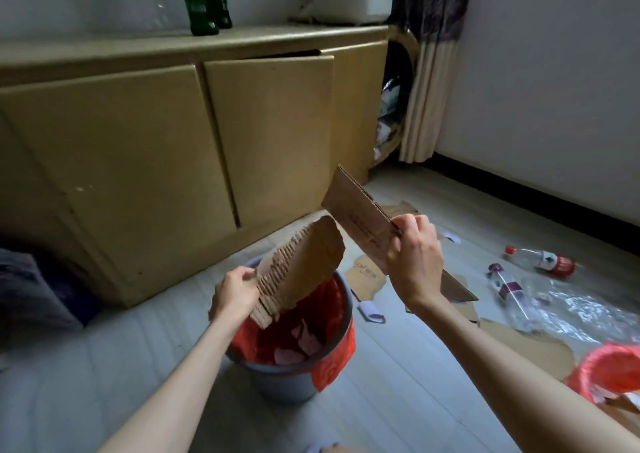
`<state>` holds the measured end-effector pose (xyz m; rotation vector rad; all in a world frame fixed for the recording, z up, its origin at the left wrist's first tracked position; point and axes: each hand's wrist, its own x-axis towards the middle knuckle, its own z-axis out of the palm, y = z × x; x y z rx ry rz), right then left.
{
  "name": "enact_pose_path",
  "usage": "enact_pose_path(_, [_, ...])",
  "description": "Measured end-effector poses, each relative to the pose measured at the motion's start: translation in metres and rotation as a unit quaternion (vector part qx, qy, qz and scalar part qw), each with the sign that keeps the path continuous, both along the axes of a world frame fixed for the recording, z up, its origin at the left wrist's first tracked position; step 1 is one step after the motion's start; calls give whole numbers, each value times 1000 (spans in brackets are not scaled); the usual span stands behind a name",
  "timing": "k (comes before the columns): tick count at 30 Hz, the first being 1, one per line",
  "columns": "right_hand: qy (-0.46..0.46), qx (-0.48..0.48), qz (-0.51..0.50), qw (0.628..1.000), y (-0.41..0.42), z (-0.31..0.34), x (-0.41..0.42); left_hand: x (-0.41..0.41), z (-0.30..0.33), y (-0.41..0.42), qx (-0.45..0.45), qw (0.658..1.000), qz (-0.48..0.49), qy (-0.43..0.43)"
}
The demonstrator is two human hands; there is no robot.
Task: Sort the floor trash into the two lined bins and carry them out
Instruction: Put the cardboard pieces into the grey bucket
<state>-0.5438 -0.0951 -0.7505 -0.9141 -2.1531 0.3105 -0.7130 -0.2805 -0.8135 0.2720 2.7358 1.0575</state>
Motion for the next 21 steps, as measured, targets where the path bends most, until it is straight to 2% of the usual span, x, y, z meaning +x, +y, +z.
enact_pose_path(3, [24,-34,18,999,0,-2,-7,-1,-16,-1,-43,998,-6,-51])
enact_pose_path(9, [122,-148,52,980,-10,2,-19,-4,-38,-16,-71,990,-31,-120])
enact_pose_path(14, [151,-233,74,958,-20,-2,-36,-10,-43,-24,-117,991,-4,-70])
enact_pose_path(17, [160,-225,84,957,-23,-7,-42,-15,-40,-25,-121,992,28,-40])
enact_pose_path(21, [194,-201,90,956,-26,-3,-48,-20,-37,-28,-142,988,17,-65])
